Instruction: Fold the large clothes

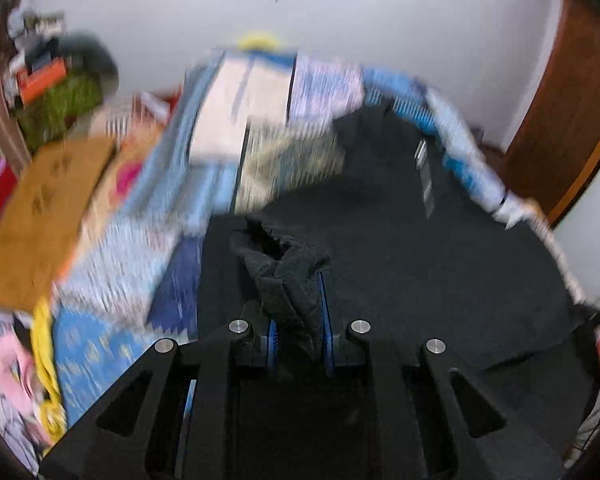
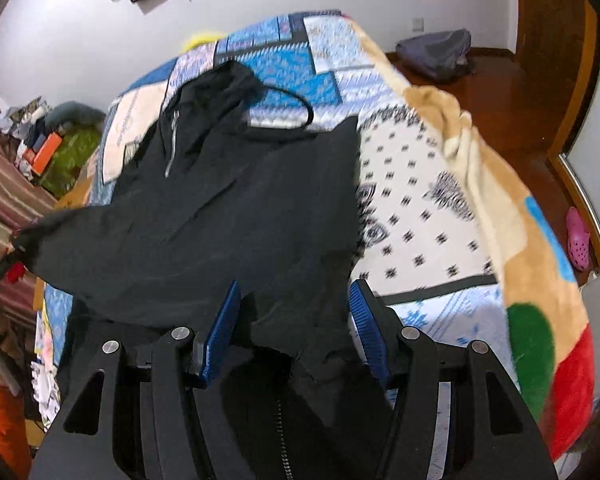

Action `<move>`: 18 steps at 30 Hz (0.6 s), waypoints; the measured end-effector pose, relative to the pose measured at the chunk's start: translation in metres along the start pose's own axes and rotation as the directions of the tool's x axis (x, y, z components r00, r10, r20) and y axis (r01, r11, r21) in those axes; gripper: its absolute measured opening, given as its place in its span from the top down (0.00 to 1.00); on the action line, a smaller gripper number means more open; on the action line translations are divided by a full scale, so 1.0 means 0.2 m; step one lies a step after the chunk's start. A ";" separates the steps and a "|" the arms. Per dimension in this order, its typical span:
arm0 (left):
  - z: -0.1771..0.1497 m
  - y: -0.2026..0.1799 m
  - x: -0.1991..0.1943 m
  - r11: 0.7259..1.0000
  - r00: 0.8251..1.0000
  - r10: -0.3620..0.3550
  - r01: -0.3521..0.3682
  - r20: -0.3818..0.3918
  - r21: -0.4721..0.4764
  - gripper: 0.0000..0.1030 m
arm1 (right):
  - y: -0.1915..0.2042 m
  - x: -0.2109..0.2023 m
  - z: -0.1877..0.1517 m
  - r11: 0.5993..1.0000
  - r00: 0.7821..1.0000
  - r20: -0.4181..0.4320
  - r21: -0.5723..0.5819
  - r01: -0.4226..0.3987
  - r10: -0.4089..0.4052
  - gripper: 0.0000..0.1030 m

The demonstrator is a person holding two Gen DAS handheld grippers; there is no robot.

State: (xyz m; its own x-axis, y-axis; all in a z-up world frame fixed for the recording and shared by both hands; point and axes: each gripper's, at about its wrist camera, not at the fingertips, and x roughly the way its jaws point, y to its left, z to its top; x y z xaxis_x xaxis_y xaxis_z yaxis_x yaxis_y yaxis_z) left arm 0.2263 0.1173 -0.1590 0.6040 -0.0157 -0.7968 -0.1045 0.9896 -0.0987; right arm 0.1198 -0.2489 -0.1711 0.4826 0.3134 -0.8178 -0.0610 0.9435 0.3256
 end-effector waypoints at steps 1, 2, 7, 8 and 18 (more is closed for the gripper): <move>-0.05 0.03 0.06 1.000 0.999 0.001 -0.001 -0.040 -0.009 0.84 | 0.00 0.01 -0.01 1.000 1.000 -0.004 -0.003 0.006 -0.006 0.48; -0.09 0.05 0.09 1.000 0.998 -0.002 0.001 -0.064 -0.014 0.83 | 0.01 0.01 -0.01 1.000 1.000 -0.003 -0.008 0.013 -0.013 0.46; -0.21 0.10 0.14 0.999 0.997 0.017 -0.020 -0.080 -0.037 0.63 | 0.02 0.02 -0.01 0.999 0.999 -0.015 -0.028 0.032 -0.032 0.45; -0.22 0.10 0.14 0.999 0.996 0.035 -0.038 -0.083 -0.036 0.59 | 0.02 0.02 0.00 0.999 0.999 -0.017 -0.029 0.034 -0.034 0.45; 0.00 0.06 -0.07 0.990 0.995 0.096 -0.093 -0.026 0.108 0.52 | 0.11 -0.06 0.12 0.995 0.998 0.039 -0.089 0.044 -0.040 0.45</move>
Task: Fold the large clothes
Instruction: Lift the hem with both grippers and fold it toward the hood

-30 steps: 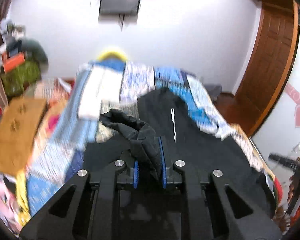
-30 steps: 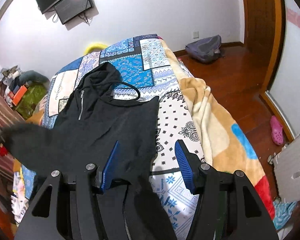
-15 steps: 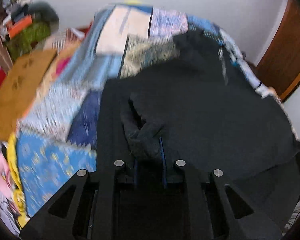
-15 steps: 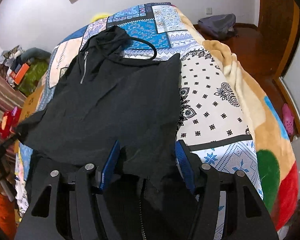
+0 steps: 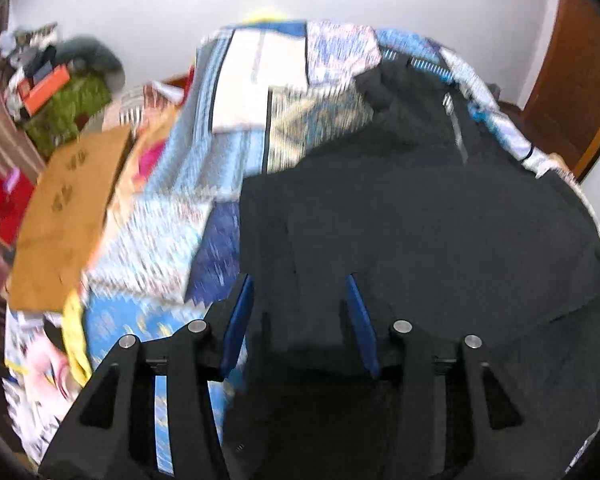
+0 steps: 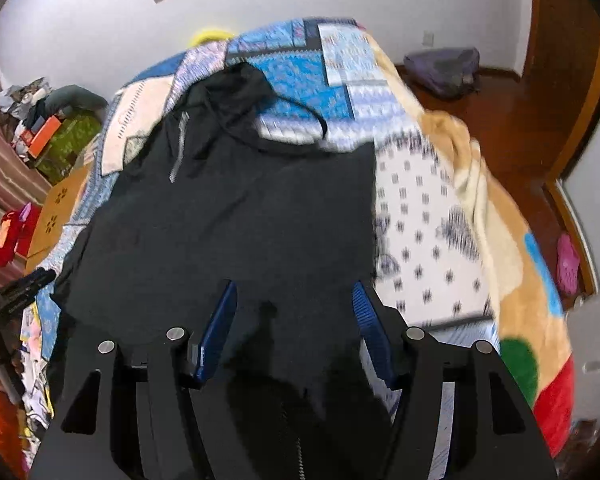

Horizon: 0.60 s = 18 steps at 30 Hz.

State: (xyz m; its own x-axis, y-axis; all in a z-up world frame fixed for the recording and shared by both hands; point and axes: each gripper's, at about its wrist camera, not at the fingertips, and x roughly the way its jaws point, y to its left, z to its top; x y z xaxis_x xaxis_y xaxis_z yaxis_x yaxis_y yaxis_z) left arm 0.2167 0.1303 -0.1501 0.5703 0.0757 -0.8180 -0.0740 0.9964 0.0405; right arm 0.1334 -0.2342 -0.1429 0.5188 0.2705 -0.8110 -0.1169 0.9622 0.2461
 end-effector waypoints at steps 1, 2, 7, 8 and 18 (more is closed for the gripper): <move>0.04 0.00 -0.03 1.000 1.000 -0.004 0.004 0.023 0.007 0.50 | 0.02 -0.02 0.03 1.000 1.000 0.021 -0.012 0.000 0.000 0.45; 0.09 -0.01 -0.07 1.000 0.999 -0.013 0.012 0.049 0.012 0.50 | 0.03 -0.03 0.05 1.000 0.999 0.037 -0.020 0.001 0.000 0.45; 0.36 -0.08 -0.19 0.997 0.985 -0.073 0.067 0.159 0.045 0.46 | 0.13 -0.11 0.25 0.997 0.988 0.151 -0.074 -0.016 0.027 0.45; 0.40 -0.10 -0.21 0.996 0.981 -0.085 0.078 0.174 0.049 0.46 | 0.14 -0.12 0.28 0.996 0.986 0.165 -0.081 -0.022 0.035 0.45; 0.90 -0.34 0.03 0.991 0.971 -0.116 0.098 0.207 0.094 0.41 | 0.31 0.06 0.73 0.988 0.965 0.235 -0.124 -0.091 0.119 0.45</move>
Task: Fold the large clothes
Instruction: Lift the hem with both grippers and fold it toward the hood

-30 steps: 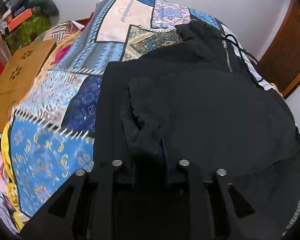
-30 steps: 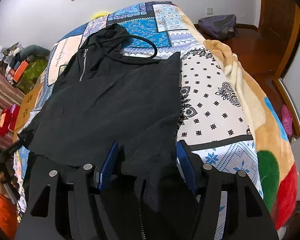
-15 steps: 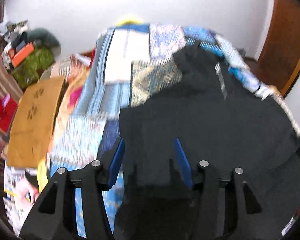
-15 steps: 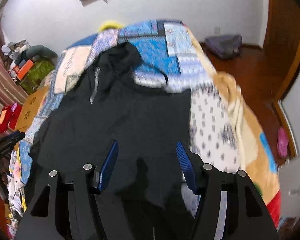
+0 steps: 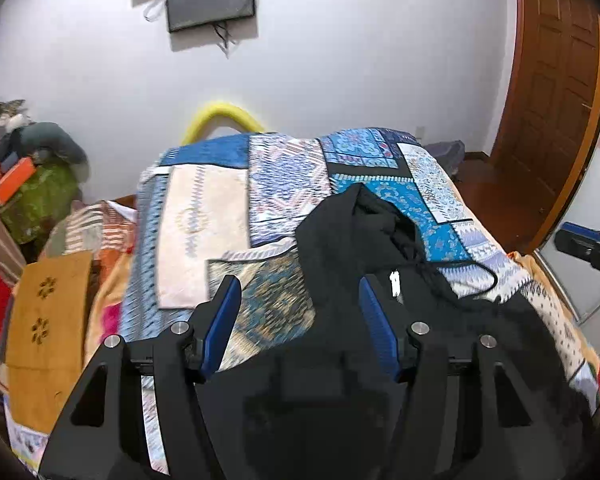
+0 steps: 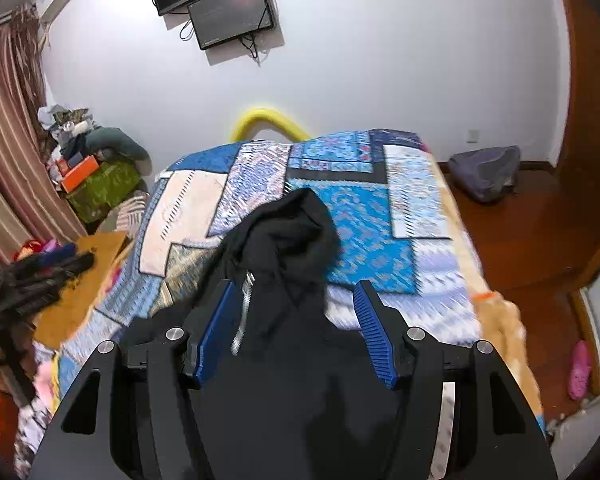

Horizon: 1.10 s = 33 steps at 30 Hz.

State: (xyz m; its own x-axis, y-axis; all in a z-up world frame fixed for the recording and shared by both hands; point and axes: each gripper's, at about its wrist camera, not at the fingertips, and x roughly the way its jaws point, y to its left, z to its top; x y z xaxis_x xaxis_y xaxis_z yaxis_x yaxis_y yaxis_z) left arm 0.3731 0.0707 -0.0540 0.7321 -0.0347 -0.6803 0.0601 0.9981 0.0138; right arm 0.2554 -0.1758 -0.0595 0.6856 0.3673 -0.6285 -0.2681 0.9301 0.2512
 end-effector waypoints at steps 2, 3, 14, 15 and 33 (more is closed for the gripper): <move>0.05 -0.02 0.13 1.000 0.999 -0.026 0.025 -0.027 -0.013 0.41 | -0.01 0.09 0.05 1.000 1.000 -0.015 0.024 -0.015 0.015 0.45; 0.07 -0.02 0.20 0.999 0.998 -0.037 0.036 -0.042 -0.022 0.41 | -0.03 0.15 0.08 0.999 1.000 -0.024 0.043 -0.018 0.019 0.45; 0.08 -0.11 0.94 0.991 0.969 -0.098 0.074 -0.226 -0.115 0.41 | -0.24 0.87 0.12 0.966 0.975 -0.220 0.254 0.037 0.021 0.45; 0.07 -0.12 0.99 0.990 0.965 -0.099 0.071 -0.241 -0.120 0.42 | -0.25 0.93 0.11 0.964 0.971 -0.237 0.264 0.044 0.020 0.45; -0.02 -0.23 0.85 0.999 0.990 0.022 -0.015 -0.137 0.051 0.90 | -0.15 0.95 0.06 0.983 0.974 -0.214 0.150 0.108 -0.075 0.90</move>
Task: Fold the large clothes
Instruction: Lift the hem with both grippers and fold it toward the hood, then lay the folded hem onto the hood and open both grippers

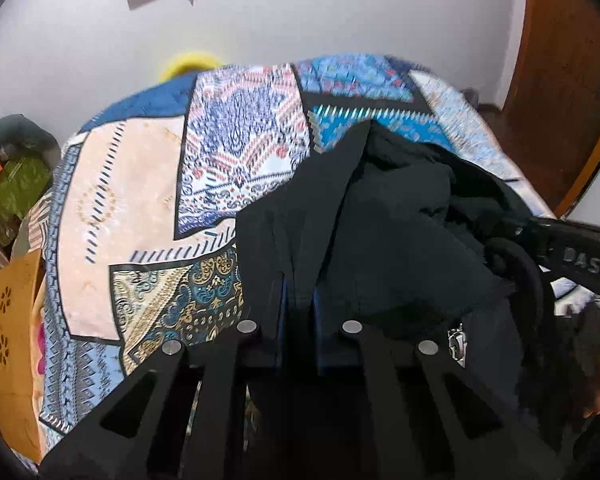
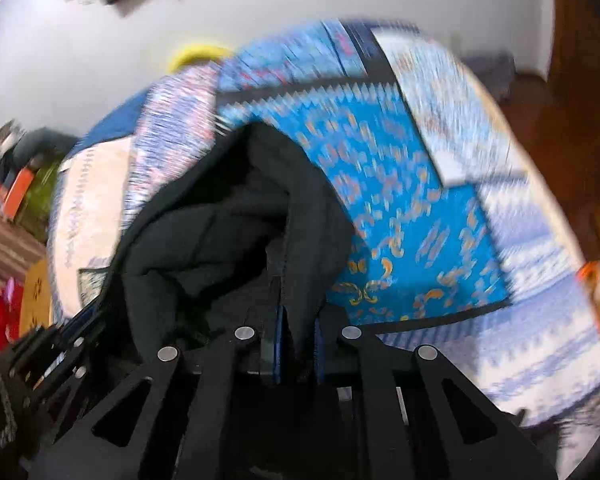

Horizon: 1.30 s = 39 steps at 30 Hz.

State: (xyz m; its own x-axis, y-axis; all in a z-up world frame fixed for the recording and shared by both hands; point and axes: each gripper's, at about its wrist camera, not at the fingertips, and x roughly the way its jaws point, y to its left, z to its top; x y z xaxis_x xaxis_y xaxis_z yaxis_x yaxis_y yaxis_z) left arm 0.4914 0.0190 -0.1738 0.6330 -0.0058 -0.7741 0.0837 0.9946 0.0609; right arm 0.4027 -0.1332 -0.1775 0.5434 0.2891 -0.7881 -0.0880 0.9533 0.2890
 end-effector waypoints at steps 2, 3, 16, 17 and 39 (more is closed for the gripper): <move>-0.01 0.01 -0.10 1.000 0.999 -0.028 0.028 0.023 -0.007 0.90 | 0.04 -0.14 -0.02 0.998 0.999 0.038 -0.053 -0.021 0.023 0.91; -0.02 0.01 -0.16 0.999 0.999 -0.040 0.040 0.034 -0.004 0.90 | 0.06 -0.21 -0.04 0.997 0.998 0.048 -0.071 -0.036 0.040 0.91; -0.56 0.00 -0.82 0.986 0.985 -0.162 0.159 0.060 0.051 0.91 | 0.15 -0.78 -0.61 0.961 0.983 0.070 -0.231 -0.151 0.171 0.91; -0.61 0.00 -0.82 0.985 0.984 -0.169 0.167 0.048 0.049 0.91 | 0.14 -0.78 -0.65 0.959 0.983 0.058 -0.237 -0.154 0.172 0.91; -0.78 -0.01 -1.07 0.993 0.991 -0.116 0.116 0.065 -0.009 0.45 | 0.02 -1.01 -0.82 0.968 0.990 0.005 -0.213 -0.134 0.138 0.49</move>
State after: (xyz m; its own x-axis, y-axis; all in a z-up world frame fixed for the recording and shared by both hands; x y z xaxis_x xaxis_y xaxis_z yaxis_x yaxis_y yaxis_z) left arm 0.2350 0.0341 -0.1071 0.6678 -0.1274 -0.7333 0.1498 0.9881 -0.0353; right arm 0.1550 -0.1742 -0.1059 0.5304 0.4174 -0.7379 -0.3358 0.9026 0.2692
